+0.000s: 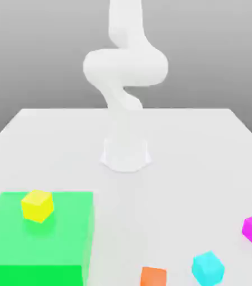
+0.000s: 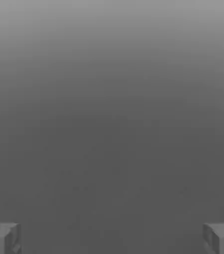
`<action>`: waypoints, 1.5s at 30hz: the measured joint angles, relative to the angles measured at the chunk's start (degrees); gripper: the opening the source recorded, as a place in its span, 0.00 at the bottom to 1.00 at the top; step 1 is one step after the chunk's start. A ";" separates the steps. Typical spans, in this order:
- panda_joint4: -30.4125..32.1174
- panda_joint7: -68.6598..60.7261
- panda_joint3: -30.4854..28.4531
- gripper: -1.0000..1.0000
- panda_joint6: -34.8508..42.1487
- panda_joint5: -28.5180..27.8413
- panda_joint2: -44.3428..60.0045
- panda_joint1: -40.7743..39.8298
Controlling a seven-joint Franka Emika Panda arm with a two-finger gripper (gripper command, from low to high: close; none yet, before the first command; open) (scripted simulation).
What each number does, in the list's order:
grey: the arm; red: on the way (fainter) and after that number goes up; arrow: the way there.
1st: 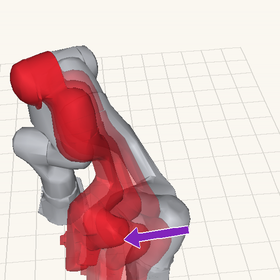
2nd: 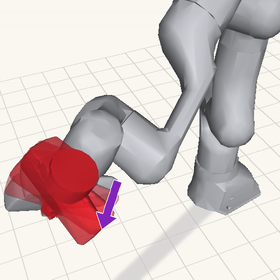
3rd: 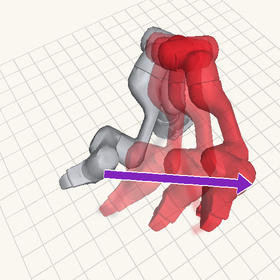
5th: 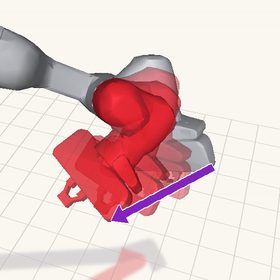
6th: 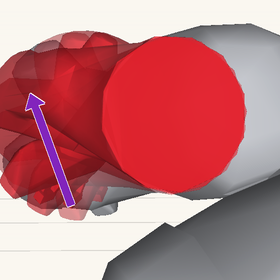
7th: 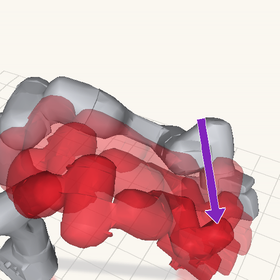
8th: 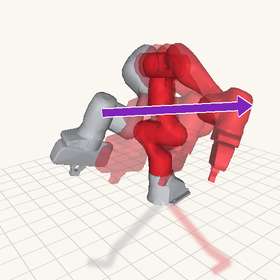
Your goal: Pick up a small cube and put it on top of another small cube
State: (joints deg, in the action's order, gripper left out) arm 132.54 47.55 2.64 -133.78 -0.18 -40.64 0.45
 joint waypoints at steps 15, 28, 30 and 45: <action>4.58 13.97 17.29 0.50 -12.10 -6.07 31.20 3.36; 7.43 29.87 19.61 0.50 -22.72 -17.65 58.96 16.54; 6.52 32.44 16.92 0.50 -25.55 -20.87 63.15 18.89; 8.34 27.59 18.51 0.00 -20.79 -15.25 56.24 14.76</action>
State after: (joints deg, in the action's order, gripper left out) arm 140.87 75.14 21.15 -154.57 -15.43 15.60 15.21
